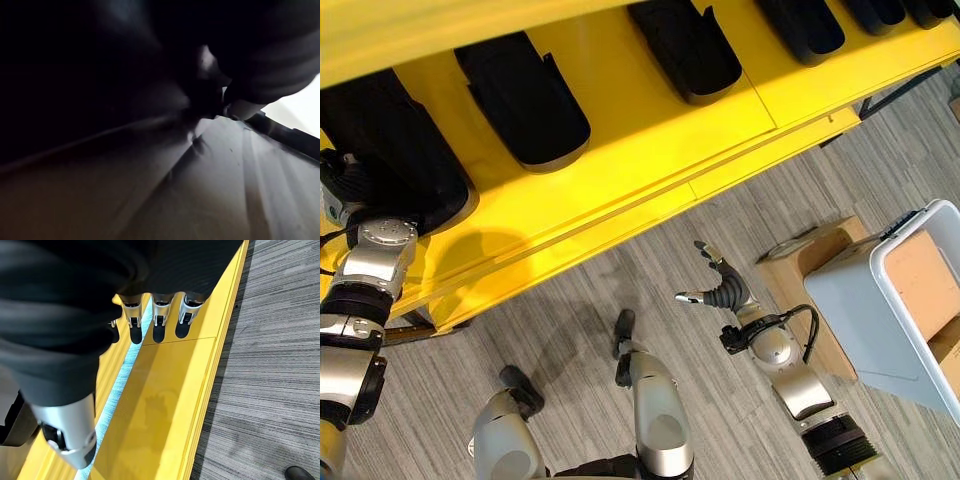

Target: Move parts from the plastic box to the shelf.

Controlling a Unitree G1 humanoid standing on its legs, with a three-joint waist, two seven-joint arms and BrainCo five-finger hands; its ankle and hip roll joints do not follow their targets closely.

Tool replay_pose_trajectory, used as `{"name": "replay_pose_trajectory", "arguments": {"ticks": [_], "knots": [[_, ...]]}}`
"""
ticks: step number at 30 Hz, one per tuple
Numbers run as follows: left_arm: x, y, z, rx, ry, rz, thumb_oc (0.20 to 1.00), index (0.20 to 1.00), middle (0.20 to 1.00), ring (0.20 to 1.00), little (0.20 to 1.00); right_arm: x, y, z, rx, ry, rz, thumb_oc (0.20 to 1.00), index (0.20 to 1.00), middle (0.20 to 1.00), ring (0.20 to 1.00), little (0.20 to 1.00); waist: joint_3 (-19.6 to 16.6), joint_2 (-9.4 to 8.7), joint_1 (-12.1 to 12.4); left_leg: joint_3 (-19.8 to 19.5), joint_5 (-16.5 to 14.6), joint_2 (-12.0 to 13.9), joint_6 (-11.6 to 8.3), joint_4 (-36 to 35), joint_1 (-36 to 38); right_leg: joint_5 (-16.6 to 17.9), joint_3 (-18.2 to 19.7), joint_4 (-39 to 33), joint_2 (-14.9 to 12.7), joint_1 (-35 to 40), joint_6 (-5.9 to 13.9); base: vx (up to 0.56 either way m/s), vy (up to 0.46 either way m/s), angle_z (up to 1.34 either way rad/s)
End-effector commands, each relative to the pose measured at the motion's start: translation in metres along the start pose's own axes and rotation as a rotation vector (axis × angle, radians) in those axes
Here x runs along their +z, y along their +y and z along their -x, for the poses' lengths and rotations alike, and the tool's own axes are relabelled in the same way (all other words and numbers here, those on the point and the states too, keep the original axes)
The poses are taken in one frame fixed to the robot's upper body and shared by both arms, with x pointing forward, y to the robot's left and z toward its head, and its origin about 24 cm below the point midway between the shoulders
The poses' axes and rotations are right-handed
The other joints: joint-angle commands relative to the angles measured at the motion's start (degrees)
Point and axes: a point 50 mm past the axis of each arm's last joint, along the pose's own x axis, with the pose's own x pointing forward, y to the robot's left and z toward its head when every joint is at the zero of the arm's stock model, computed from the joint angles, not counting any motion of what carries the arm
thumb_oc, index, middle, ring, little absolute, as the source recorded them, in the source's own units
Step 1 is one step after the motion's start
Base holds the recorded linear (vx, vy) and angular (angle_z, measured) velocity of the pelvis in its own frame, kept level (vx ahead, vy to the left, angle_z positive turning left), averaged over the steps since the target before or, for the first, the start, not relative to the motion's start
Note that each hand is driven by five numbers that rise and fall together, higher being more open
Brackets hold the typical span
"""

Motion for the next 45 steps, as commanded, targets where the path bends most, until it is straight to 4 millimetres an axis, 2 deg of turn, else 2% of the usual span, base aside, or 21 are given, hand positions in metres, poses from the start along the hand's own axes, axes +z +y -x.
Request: {"name": "replay_pose_trajectory", "arguments": {"ticks": [1, 19, 29, 33, 35, 38, 40, 41, 42, 45], "knots": [[-0.002, 0.02, -0.01, 0.12, -0.072, -0.114, 0.2, 0.2, 0.2, 0.2, 0.2, 0.017, -0.008, 0.006, -0.027, -0.097, -0.019, 1.0, 1.0, 1.0, 1.0, 1.0, -3.4, -0.77, 0.6, 1.4, 1.9, 2.3, -1.66, 3.1, -2.1, -6.2, 1.4, 4.1, -6.7, 2.6, 11.08, 0.0, 0.0, 0.0], [-0.024, 0.034, -0.011, 0.208, -0.061, -0.483, 0.2, 0.2, 0.2, 0.2, 0.2, 0.012, -0.009, 0.008, -0.025, -0.08, -0.008, 1.0, 1.0, 1.0, 1.0, 1.0, -3.5, 0.79, 0.5, 2.1, 2.7, 1.2, -1.56, 1.0, -0.2, -5.5, 0.9, 3.3, -7.8, 3.3, 11.48, 0.0, 0.003, -0.01], [-0.035, 0.037, 0.0, 0.274, -0.095, -0.704, 0.2, 0.2, 0.2, 0.2, 0.2, 0.009, -0.007, 0.01, -0.027, -0.069, -0.028, 1.0, 1.0, 1.0, 1.0, 1.0, -3.5, 0.98, 0.8, 1.9, 2.7, 0.9, -1.53, 0.6, 0.4, -5.3, 0.6, 3.2, -8.2, 3.7, 11.79, 0.0, 0.0, 0.0], [-0.041, 0.036, 0.005, 0.256, -0.093, -0.716, 0.2, 0.2, 0.2, 0.2, 0.2, 0.01, -0.009, 0.011, -0.039, -0.063, -0.031, 1.0, 1.0, 1.0, 1.0, 1.0, -3.3, 1.29, 1.0, 2.0, 2.7, 0.7, -1.53, 0.3, 0.7, -5.4, 0.4, 3.2, -8.3, 3.9, 11.9, 0.0, 0.0, 0.0], [-0.043, 0.042, 0.008, 0.251, -0.116, -0.704, 0.2, 0.2, 0.2, 0.2, 0.2, 0.013, -0.013, 0.014, -0.065, -0.062, -0.031, 1.0, 1.0, 1.0, 1.0, 1.0, -2.6, 1.82, 1.8, 1.7, 2.6, 0.2, -1.56, -0.1, 0.8, -5.5, 0.1, 3.3, -8.5, 3.9, 12.11, 0.0, 0.0, 0.0], [-0.069, 0.062, 0.023, 0.23, -0.179, -0.696, 0.2, 0.2, 0.2, 0.2, 0.2, 0.01, -0.02, 0.027, -0.128, -0.048, -0.04, 1.0, 1.0, 1.0, 1.0, 1.0, -1.7, 2.75, 3.8, 0.3, 2.3, -1.5, -1.18, -1.4, 0.8, -5.7, -0.5, 3.5, -9.0, 3.8, 12.39, -0.03, 0.011, 0.05], [-0.083, 0.068, 0.035, 0.219, -0.206, -0.693, 0.2, 0.2, 0.2, 0.2, 0.2, 0.007, -0.024, 0.032, -0.152, -0.041, -0.041, 1.0, 1.0, 1.0, 1.0, 1.0, -1.5, 3.17, 4.6, -0.3, 2.1, -2.2, -0.92, -1.7, 0.7, -5.8, -0.8, 3.7, -9.4, 3.6, 12.57, -0.02, 0.01, 0.22], [-0.099, 0.075, 0.052, 0.205, -0.236, -0.686, 0.2, 0.2, 0.2, 0.2, 0.2, 0.001, -0.029, 0.039, -0.183, -0.029, -0.045, 1.0, 1.0, 1.0, 1.0, 1.0, -1.4, 3.69, 5.9, -1.0, 1.9, -3.0, -0.66, -2.3, 0.6, -5.9, -1.4, 3.6, -9.8, 3.6, 12.77, 0.0, 0.009, 0.31], [-0.099, 0.075, 0.052, 0.205, -0.236, -0.686, 0.2, 0.2, 0.2, 0.2, 0.2, 0.001, -0.029, 0.039, -0.183, -0.029, -0.045, 1.0, 1.0, 1.0, 1.0, 1.0, -1.4, 3.69, 5.9, -1.0, 1.9, -3.0, -0.66, -2.3, 0.6, -5.9, -1.4, 3.6, -9.8, 3.6, 12.77, 0.0, 0.009, 0.24], [-0.116, 0.088, 0.069, 0.187, -0.24, -0.701, 0.2, 0.2, 0.2, 0.2, 0.2, -0.005, -0.035, 0.048, -0.214, -0.011, -0.05, 1.0, 1.0, 1.0, 1.0, 1.0, -1.6, 4.3, 7.2, -1.8, 1.9, -3.8, -0.51, -3.0, 0.5, -6.0, -2.1, 3.5, -10.4, 3.6, 13.11, 0.01, -0.001, 0.09]]}}
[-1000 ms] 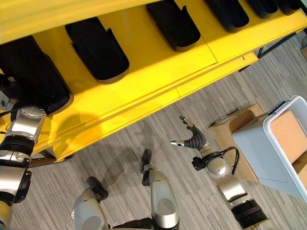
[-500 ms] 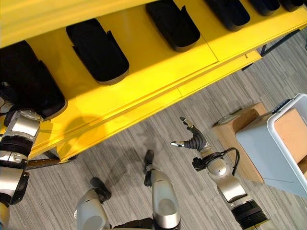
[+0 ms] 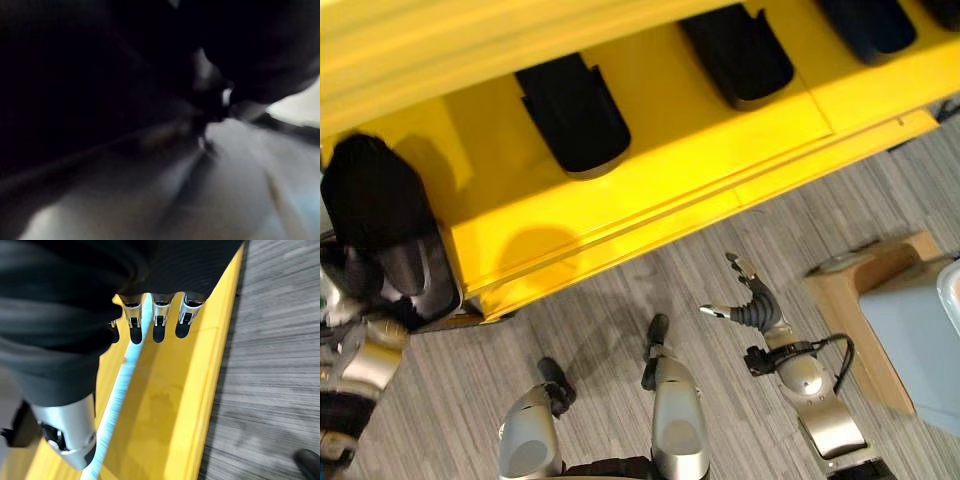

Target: Move parts from the plastic box to the shelf.

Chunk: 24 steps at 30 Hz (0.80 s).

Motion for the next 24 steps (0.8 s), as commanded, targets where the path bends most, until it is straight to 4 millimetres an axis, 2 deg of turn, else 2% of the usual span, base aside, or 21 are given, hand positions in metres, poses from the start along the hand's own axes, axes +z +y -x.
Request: {"name": "replay_pose_trajectory", "arguments": {"ticks": [1, 7, 11, 17, 18, 20, 24], "knots": [[-0.036, 0.024, -0.014, 0.149, 0.034, -0.139, 0.2, 0.2, 0.2, 0.2, 0.2, 0.016, -0.016, 0.004, -0.07, -0.111, -0.042, 1.0, 1.0, 1.0, 1.0, 1.0, -2.3, -2.61, 1.5, -1.1, -0.6, 1.2, -1.07, 3.8, -2.6, -5.4, -0.5, 3.9, -6.9, 1.9, 12.27, 0.0, 0.0, 0.0], [-0.051, 0.036, -0.001, 0.152, 0.028, -0.127, 0.2, 0.2, 0.2, 0.2, 0.2, 0.013, -0.027, 0.01, -0.113, -0.09, -0.054, 1.0, 1.0, 1.0, 1.0, 1.0, -2.6, -1.95, 3.1, -1.9, -0.4, 0.4, -1.02, 2.8, -2.7, -5.2, -1.2, 4.0, -7.7, 1.3, 12.53, 0.0, -0.001, 0.02], [-0.051, 0.043, 0.002, 0.171, -0.002, -0.107, 0.2, 0.2, 0.2, 0.2, 0.2, 0.011, -0.031, 0.013, -0.127, -0.078, -0.058, 1.0, 1.0, 1.0, 1.0, 1.0, -2.8, -1.78, 3.6, -2.2, -0.2, 0.0, -1.0, 2.2, -2.7, -5.0, -1.5, 4.1, -8.1, 0.9, 12.65, 0.0, 0.0, 0.0], [-0.046, 0.051, 0.003, 0.168, -0.008, 0.027, 0.2, 0.2, 0.2, 0.2, 0.2, 0.01, -0.032, 0.015, -0.142, -0.07, -0.056, 1.0, 1.0, 1.0, 1.0, 1.0, -3.1, -1.36, 4.2, -2.4, 0.2, -0.6, -0.97, 1.0, -2.5, -5.1, -1.7, 4.4, -8.5, 0.4, 12.72, 0.0, -0.003, 0.02], [-0.045, 0.05, 0.004, 0.148, 0.002, 0.08, 0.2, 0.2, 0.2, 0.2, 0.2, 0.009, -0.032, 0.015, -0.146, -0.068, -0.056, 1.0, 1.0, 1.0, 1.0, 1.0, -3.1, -1.28, 4.3, -2.4, 0.2, -0.7, -0.93, 0.8, -2.4, -5.1, -1.7, 4.5, -8.7, 0.2, 12.73, 0.0, 0.009, 0.05], [-0.038, 0.042, 0.01, 0.031, 0.048, 0.313, 0.2, 0.2, 0.2, 0.2, 0.2, 0.007, -0.031, 0.016, -0.155, -0.059, -0.054, 1.0, 1.0, 1.0, 1.0, 1.0, -3.3, -1.12, 4.5, -2.5, 0.4, -1.0, -0.84, 0.3, -2.4, -5.2, -1.8, 4.6, -8.8, -0.1, 12.65, 0.0, 0.004, 0.09], [-0.028, 0.033, 0.02, -0.068, 0.063, 0.56, 0.2, 0.2, 0.2, 0.2, 0.2, 0.003, -0.028, 0.016, -0.164, -0.056, -0.058, 1.0, 1.0, 1.0, 1.0, 1.0, -3.2, -1.5, 4.7, -2.6, 0.4, -0.7, -0.87, 0.3, -2.7, -4.9, -1.9, 4.8, -8.8, -0.6, 12.57, 0.0, -0.031, 0.03]]}}
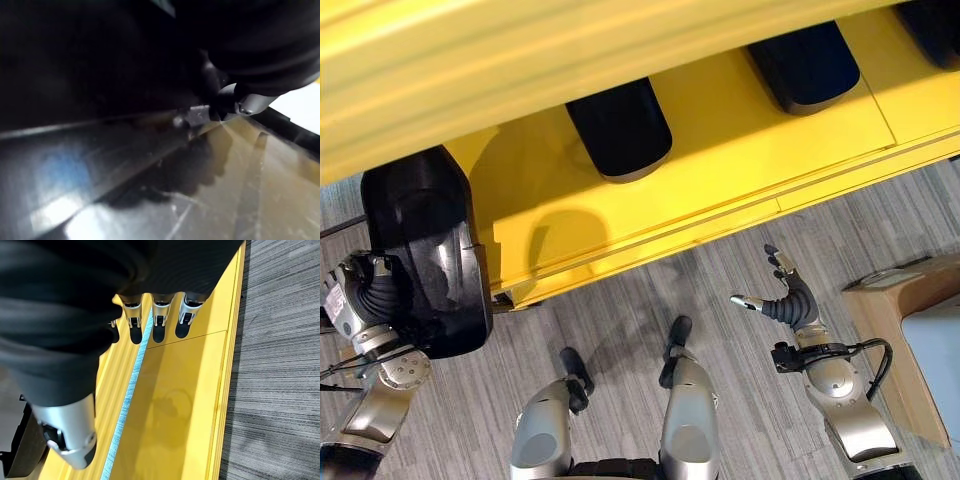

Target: Move parts from the plastic box to the shelf.

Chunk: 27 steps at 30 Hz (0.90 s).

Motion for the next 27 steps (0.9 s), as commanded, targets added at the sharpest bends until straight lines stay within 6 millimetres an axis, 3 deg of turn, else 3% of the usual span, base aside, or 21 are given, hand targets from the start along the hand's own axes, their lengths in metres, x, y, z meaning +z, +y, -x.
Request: {"name": "replay_pose_trajectory", "arguments": {"ticks": [1, 7, 27], "knots": [[-0.025, 0.039, -0.007, 0.065, 0.055, 0.04, 0.2, 0.2, 0.2, 0.2, 0.2, 0.0, 0.003, 0.01, -0.036, -0.042, -0.041, 1.0, 1.0, 1.0, 1.0, 1.0, -3.4, -4.8, 3.2, -2.1, -0.4, 1.8, -1.18, 3.8, -3.4, -2.9, -0.6, 2.1, -6.2, 0.5, 11.47, 0.02, -0.073, 0.05], [-0.023, 0.031, -0.003, 0.069, 0.058, 0.077, 0.2, 0.2, 0.2, 0.2, 0.2, -0.005, 0.01, 0.007, -0.029, -0.03, -0.06, 1.0, 1.0, 1.0, 1.0, 1.0, -3.2, -6.19, 3.3, -1.9, -0.6, 3.2, -1.67, 4.9, -3.9, -2.6, -1.0, 2.2, -5.8, 0.3, 11.36, 0.01, -0.046, 0.04], [-0.01, 0.021, -0.005, 0.058, 0.025, 0.18, 0.2, 0.2, 0.2, 0.2, 0.2, -0.008, 0.015, 0.003, -0.03, -0.022, -0.066, 1.0, 1.0, 1.0, 1.0, 1.0, -2.1, -7.62, 3.7, -2.5, -1.0, 5.0, -2.25, 7.3, -6.2, -2.9, -0.9, 4.2, -6.0, -1.6, 11.27, 0.0, -0.003, 0.02]]}}
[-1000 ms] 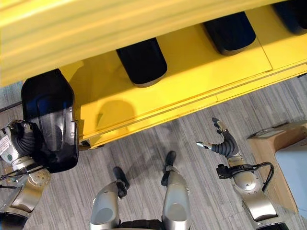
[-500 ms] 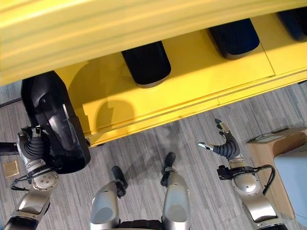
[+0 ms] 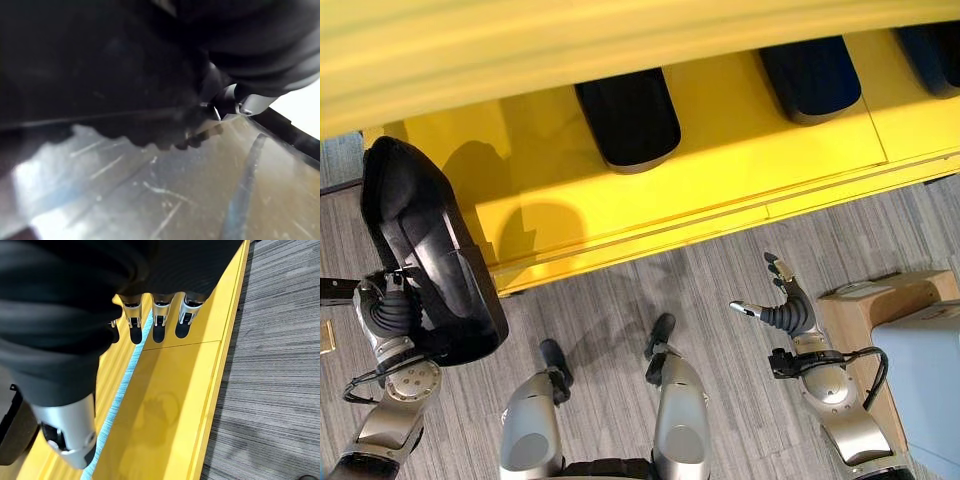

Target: Move parts from the plastic box to the shelf.

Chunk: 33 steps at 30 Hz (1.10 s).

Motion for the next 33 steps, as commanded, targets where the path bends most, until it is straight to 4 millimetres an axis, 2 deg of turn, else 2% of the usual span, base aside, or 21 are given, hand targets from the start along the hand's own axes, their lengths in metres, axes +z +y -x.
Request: {"name": "replay_pose_trajectory", "arguments": {"ticks": [1, 12, 14, 15, 19, 23, 33], "knots": [[0.012, 0.028, -0.017, 0.099, -0.132, -0.023, 0.2, 0.2, 0.2, 0.2, 0.2, 0.009, 0.008, -0.001, -0.02, -0.066, -0.062, 1.0, 1.0, 1.0, 1.0, 1.0, -2.4, -2.6, 1.6, -0.2, -1.2, 3.1, -2.13, 4.5, -2.3, -1.7, 0.8, 2.3, -6.7, 0.2, 11.23, 0.0, 0.0, 0.0], [0.009, 0.031, -0.02, 0.103, -0.119, -0.052, 0.2, 0.2, 0.2, 0.2, 0.2, 0.007, 0.011, 0.001, 0.022, -0.063, -0.08, 1.0, 1.0, 1.0, 1.0, 1.0, -2.4, -3.46, 1.6, -0.3, -1.7, 4.1, -2.33, 5.9, -2.8, -2.0, 1.0, 3.4, -6.5, -0.4, 11.16, 0.02, -0.011, -0.01], [0.008, 0.031, -0.018, 0.096, -0.122, -0.067, 0.2, 0.2, 0.2, 0.2, 0.2, 0.009, 0.014, 0.003, 0.081, -0.072, -0.199, 1.0, 1.0, 1.0, 1.0, 1.0, -2.5, -3.36, 1.5, -0.3, -1.5, 4.1, -2.37, 5.7, -2.5, -2.1, 0.9, 3.5, -6.5, -0.3, 11.1, 0.0, 0.0, 0.0], [0.007, 0.031, -0.017, 0.099, -0.118, -0.069, 0.2, 0.2, 0.2, 0.2, 0.2, 0.009, 0.017, 0.004, 0.133, -0.076, -0.27, 1.0, 1.0, 1.0, 1.0, 1.0, -2.5, -3.25, 1.5, -0.4, -1.4, 4.0, -2.41, 5.5, -2.4, -2.0, 1.0, 3.6, -6.7, -0.4, 11.1, 0.0, 0.0, 0.0], [0.009, 0.03, -0.017, 0.102, -0.127, -0.054, 0.2, 0.2, 0.2, 0.2, 0.2, 0.011, 0.023, 0.006, 0.199, -0.091, -0.349, 1.0, 1.0, 1.0, 1.0, 1.0, -2.5, -2.95, 1.3, -0.2, -1.2, 3.8, -2.41, 5.3, -2.2, -2.0, 1.1, 3.6, -6.8, -0.6, 11.08, 0.0, 0.0, 0.0], [0.012, 0.029, -0.015, 0.089, -0.148, -0.033, 0.2, 0.2, 0.2, 0.2, 0.2, 0.012, 0.027, 0.009, 0.291, -0.108, -0.349, 1.0, 1.0, 1.0, 1.0, 1.0, -2.6, -2.07, 1.2, -0.2, -1.1, 3.2, -2.17, 4.7, -1.7, -2.1, 1.0, 3.9, -7.3, -0.7, 10.93, 0.0, 0.023, 0.0], [0.011, 0.034, -0.009, 0.039, -0.165, -0.015, 0.2, 0.2, 0.2, 0.2, 0.2, 0.01, 0.033, 0.017, 0.394, -0.109, -0.365, 1.0, 1.0, 1.0, 1.0, 1.0, -4.0, -0.59, 1.4, 0.1, -0.5, 1.2, -1.64, 2.2, 0.9, -1.8, 0.2, 2.8, -7.9, 1.1, 10.99, 0.0, 0.0, 0.01]]}}
